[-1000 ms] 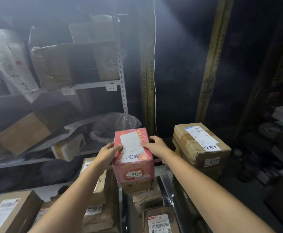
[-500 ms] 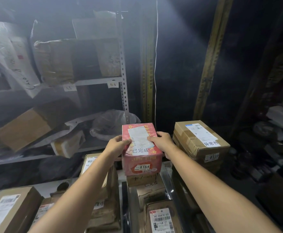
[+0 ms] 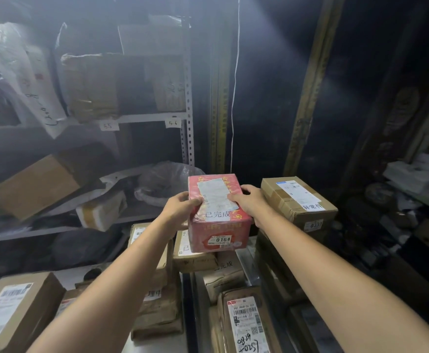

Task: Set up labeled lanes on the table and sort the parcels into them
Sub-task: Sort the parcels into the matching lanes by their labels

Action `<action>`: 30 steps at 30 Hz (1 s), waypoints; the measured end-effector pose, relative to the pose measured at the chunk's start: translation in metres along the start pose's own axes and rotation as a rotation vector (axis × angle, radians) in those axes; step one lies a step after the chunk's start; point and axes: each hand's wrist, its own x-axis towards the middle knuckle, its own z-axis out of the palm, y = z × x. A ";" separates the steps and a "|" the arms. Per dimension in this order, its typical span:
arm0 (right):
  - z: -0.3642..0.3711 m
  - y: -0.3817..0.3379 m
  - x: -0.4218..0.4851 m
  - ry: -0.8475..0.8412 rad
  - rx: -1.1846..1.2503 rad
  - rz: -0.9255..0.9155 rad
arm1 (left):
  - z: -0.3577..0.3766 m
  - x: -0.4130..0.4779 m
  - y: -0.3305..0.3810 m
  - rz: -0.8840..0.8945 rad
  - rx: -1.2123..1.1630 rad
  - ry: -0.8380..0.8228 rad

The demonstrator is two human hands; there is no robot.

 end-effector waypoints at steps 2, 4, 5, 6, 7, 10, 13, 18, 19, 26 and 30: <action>-0.004 -0.002 -0.007 -0.002 0.022 0.002 | 0.000 -0.006 0.001 0.011 0.008 -0.005; -0.010 -0.003 -0.015 -0.012 0.034 -0.004 | 0.002 -0.013 0.003 0.018 0.014 -0.006; -0.012 -0.004 -0.018 -0.016 0.031 -0.010 | 0.003 -0.017 0.004 0.023 0.019 -0.004; -0.016 -0.004 -0.022 -0.020 0.030 -0.019 | 0.005 -0.022 0.005 0.027 0.019 -0.001; -0.019 -0.003 -0.026 -0.025 0.034 -0.025 | 0.007 -0.027 0.005 0.029 0.018 0.001; -0.031 0.002 -0.038 -0.048 0.052 -0.019 | 0.017 -0.044 0.004 0.030 0.025 0.022; -0.046 0.014 -0.052 -0.081 0.042 -0.031 | 0.033 -0.065 -0.001 0.030 0.031 0.068; -0.063 0.036 -0.076 -0.121 0.006 -0.039 | 0.055 -0.099 -0.024 0.025 0.074 0.150; -0.064 0.042 -0.081 -0.130 -0.003 -0.041 | 0.058 -0.107 -0.029 0.017 0.073 0.155; -0.065 0.081 -0.117 -0.168 -0.028 -0.015 | 0.073 -0.146 -0.066 -0.072 -0.001 0.171; -0.064 0.099 -0.132 -0.171 -0.022 0.050 | 0.080 -0.158 -0.082 -0.076 0.012 0.147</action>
